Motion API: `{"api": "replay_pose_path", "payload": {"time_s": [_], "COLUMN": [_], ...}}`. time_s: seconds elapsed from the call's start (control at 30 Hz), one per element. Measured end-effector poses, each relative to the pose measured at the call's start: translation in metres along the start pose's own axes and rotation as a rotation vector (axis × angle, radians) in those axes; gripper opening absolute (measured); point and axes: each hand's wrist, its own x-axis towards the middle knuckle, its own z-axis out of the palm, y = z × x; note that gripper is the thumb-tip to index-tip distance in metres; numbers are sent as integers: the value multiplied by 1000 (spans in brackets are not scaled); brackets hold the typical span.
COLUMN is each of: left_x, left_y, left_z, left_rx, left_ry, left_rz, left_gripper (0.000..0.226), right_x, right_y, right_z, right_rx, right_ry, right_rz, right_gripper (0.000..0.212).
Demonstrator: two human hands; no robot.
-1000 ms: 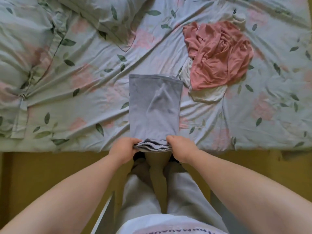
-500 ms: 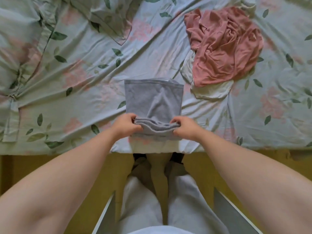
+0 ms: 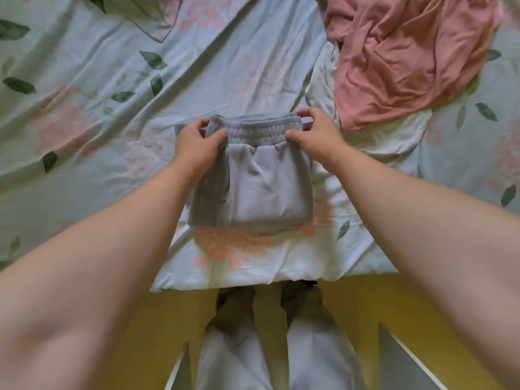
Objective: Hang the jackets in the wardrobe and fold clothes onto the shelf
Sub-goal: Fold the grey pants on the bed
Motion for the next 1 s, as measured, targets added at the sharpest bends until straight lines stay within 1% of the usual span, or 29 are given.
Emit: {"api": "replay_pose_path", "payload": {"time_s": [0.1, 0.27, 0.3, 0.37, 0.4, 0.43, 0.47, 0.53, 0.57, 0.63, 0.7, 0.77, 0.83, 0.9, 0.93, 1.0], "left_x": [8, 11, 8, -5, -14, -23, -31, -45, -52, -67, -82, -93, -101, -103, -102, -96], "left_y": [-12, -23, -23, -21, -21, -21, -21, -23, -26, -35, -48, -63, -75, -85, -89, -98], "left_z": [7, 17, 20, 25, 28, 30, 31, 33, 33, 33, 33, 31, 26, 19, 15, 6], "left_rx": [163, 339, 374, 506, 585, 643, 674, 721, 751, 812, 880, 939, 972, 996, 1018, 1092], "left_ry": [26, 121, 167, 319, 390, 423, 409, 323, 278, 186, 74, -38, -119, -153, -157, -163], "left_rz": [50, 136, 161, 250, 323, 411, 508, 709, 789, 895, 959, 1004, 1028, 1064, 1085, 1107], "left_gripper": [38, 39, 43, 52, 53, 52, 49, 41, 37, 34, 42, 58, 76, 85, 85, 78], "right_x": [9, 18, 17, 12, 7, 3, -1, -11, -17, -29, -37, -45, -55, -71, -80, -92], "right_y": [10, 25, 27, 31, 34, 37, 40, 48, 52, 66, 81, 94, 102, 105, 106, 108], "right_z": [8, 23, 26, 28, 27, 26, 24, 22, 22, 24, 26, 26, 25, 21, 20, 18], "right_rx": [-96, -266, -292, -327, -320, -297, -268, -242, -267, -324, -303, -244, -305, -521, -638, -813], "right_ry": [26, 91, 121, 221, 279, 324, 354, 386, 390, 376, 355, 370, 430, 457, 423, 269], "right_rz": [-52, -143, -162, -180, -169, -149, -141, -191, -237, -286, -252, -247, -374, -597, -721, -915], "right_gripper": [43, 50, 52, 61, 67, 73, 76, 75, 73, 69, 66, 60, 52, 46, 47, 53]}}
